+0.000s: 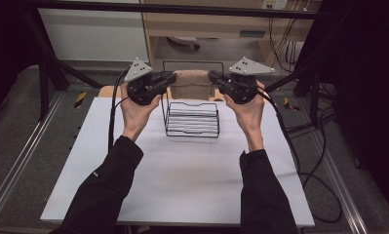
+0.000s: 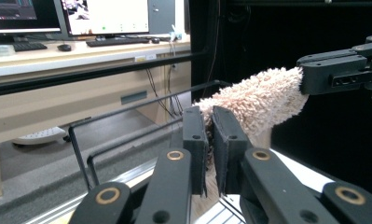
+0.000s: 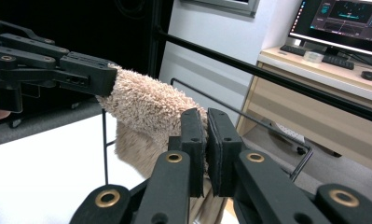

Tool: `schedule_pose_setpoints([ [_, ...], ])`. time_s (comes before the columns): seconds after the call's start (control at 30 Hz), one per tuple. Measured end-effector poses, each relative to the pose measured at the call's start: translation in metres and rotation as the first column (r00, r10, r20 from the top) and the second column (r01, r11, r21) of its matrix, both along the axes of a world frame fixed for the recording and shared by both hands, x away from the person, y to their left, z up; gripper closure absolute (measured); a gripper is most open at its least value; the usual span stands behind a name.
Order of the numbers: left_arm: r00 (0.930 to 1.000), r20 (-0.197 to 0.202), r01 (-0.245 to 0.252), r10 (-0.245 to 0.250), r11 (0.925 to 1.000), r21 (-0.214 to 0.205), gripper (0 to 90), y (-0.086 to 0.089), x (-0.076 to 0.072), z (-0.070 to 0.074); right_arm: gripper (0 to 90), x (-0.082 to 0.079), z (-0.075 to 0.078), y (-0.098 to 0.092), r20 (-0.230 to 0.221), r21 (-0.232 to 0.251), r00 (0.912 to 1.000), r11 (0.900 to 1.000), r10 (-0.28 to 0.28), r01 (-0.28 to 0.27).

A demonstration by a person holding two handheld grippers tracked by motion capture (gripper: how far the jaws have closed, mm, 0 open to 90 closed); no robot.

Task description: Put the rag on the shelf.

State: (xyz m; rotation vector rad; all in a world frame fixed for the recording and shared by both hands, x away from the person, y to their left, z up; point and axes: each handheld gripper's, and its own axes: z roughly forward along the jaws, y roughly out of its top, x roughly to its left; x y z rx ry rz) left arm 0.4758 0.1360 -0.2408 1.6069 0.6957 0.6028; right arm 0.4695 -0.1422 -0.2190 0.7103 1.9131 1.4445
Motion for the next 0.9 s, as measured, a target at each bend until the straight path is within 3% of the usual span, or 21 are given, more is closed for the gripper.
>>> schedule_pose_setpoints([
  [0.53, 0.9974, -0.071, 0.017, -0.013, 0.9982, 0.057, 81.4, 0.003, -0.008, -0.009, 85.9, -0.012, -0.021, -0.002, -0.047, -0.034, 0.9986, 0.9991, 0.025, -0.027],
  [0.7, 0.9952, -0.095, 0.03, -0.025, 0.9983, 0.05, 77.3, 0.007, -0.01, -0.001, 86.0, -0.013, -0.021, -0.001, -0.048, -0.041, 0.9985, 0.9987, 0.027, -0.029],
  [0.9, 0.9936, -0.11, 0.027, -0.023, 0.999, 0.035, 74.4, 0.01, -0.007, 0.019, 86.0, -0.014, -0.022, -0.001, -0.047, -0.052, 0.9984, 0.998, 0.032, -0.035],
])
